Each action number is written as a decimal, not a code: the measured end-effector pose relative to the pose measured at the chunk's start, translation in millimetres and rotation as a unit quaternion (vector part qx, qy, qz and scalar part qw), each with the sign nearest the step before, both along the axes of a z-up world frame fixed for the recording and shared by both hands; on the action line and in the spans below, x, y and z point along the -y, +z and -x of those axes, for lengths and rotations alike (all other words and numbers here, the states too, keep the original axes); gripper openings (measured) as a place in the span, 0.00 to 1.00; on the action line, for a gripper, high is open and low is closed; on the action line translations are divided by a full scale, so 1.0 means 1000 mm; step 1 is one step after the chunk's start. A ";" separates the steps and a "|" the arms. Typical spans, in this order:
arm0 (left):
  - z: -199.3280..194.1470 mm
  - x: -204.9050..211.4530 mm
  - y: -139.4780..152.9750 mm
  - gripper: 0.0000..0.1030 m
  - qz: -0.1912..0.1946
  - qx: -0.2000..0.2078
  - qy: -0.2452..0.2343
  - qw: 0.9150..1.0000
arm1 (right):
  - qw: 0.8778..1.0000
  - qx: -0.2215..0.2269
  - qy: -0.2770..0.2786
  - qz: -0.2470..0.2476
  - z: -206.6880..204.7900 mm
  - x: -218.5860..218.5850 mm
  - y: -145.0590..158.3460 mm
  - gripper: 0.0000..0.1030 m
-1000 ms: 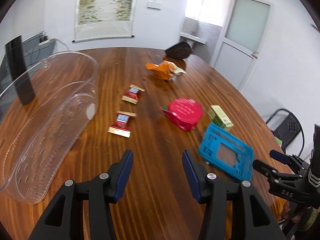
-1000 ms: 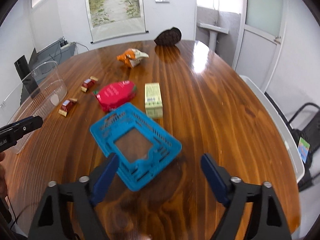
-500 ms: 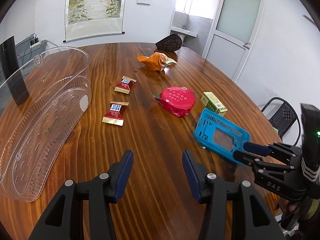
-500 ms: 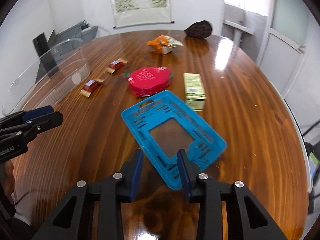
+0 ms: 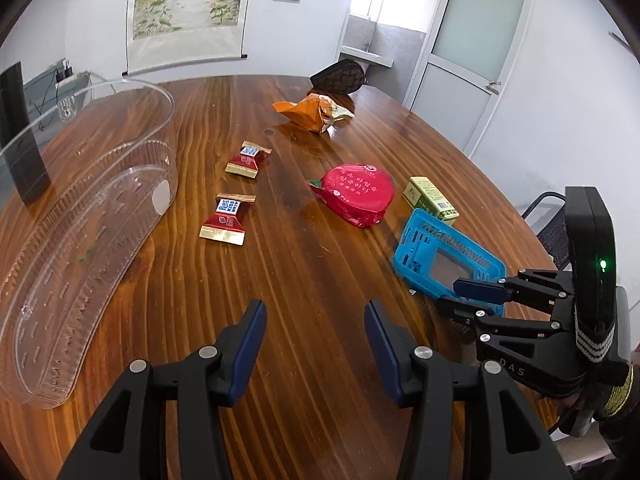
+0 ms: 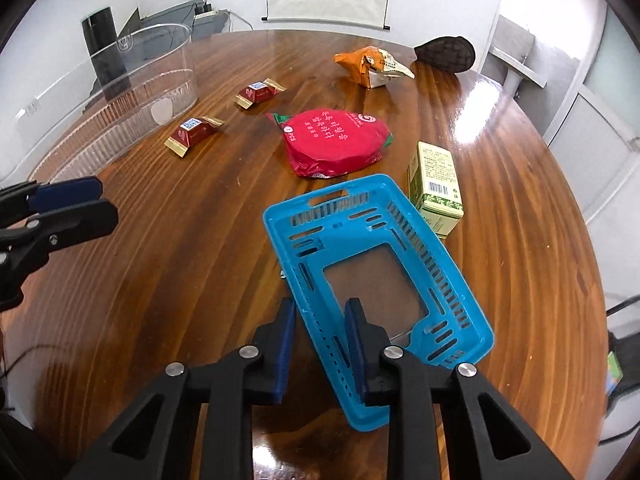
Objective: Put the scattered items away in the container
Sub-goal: 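Close the right tool on the rim of the blue basket, then grasp a red-and-white wrapped chocolate with the left tool, then lift the blue basket with the right tool toward the clear container while the left tool carries the chocolate, then lower the basket into the clear container and open the right tool while the left tool drops the chocolate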
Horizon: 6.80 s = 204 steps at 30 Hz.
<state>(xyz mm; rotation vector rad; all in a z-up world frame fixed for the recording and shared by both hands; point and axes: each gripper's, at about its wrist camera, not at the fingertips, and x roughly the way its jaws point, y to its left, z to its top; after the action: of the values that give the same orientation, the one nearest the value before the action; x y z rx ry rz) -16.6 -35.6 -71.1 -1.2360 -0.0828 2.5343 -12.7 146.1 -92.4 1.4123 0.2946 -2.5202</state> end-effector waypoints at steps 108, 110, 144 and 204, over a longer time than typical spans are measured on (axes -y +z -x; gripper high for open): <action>0.007 0.005 0.010 0.24 0.025 -0.042 0.044 0.998 | 0.995 -0.025 0.006 0.095 0.018 0.012 0.024 0.13; 0.005 0.009 0.015 0.24 0.023 -0.046 0.049 0.997 | 0.994 -0.025 0.002 0.106 0.025 0.012 0.028 0.13; -0.057 0.136 0.081 0.24 0.034 -0.108 0.291 0.950 | 0.954 -0.122 0.222 0.162 0.020 0.178 0.127 0.13; -0.011 0.174 0.053 0.43 0.065 -0.047 0.381 0.921 | 0.957 -0.118 0.237 0.115 0.087 0.264 0.105 0.14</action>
<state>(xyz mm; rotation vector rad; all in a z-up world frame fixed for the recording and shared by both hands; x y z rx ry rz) -6.1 -210.0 -17.9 -1.3057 -0.4612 3.3012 -100.1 -117.9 12.3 0.8320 0.3240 -2.2292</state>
